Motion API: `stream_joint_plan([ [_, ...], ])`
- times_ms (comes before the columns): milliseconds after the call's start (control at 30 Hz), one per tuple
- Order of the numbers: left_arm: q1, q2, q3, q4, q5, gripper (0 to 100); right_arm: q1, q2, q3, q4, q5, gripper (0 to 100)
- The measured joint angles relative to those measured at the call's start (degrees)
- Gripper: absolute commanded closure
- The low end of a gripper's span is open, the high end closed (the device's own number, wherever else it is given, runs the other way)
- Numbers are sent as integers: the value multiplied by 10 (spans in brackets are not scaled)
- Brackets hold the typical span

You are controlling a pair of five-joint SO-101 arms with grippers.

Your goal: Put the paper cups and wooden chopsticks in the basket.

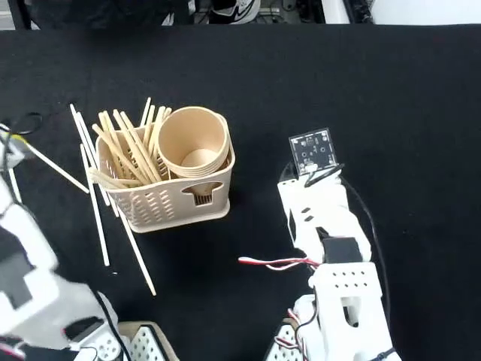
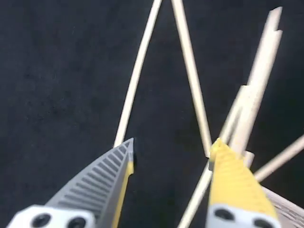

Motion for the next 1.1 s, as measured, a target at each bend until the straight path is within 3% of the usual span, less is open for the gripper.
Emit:
stream_joint_plan([
  [233,-23,229,-146,0,-72,744,0,0,0,0,0,984],
  [533,-29,414,-300,0,-80,765,0,0,0,0,0,984],
  [800,-33,511,-392,0,-137,967,0,0,0,0,0,984],
  [1000,-32,529,-413,8,-168,971,0,0,0,0,0,984],
  [1100,-25,529,-431,66,-144,971,0,0,0,0,0,984],
])
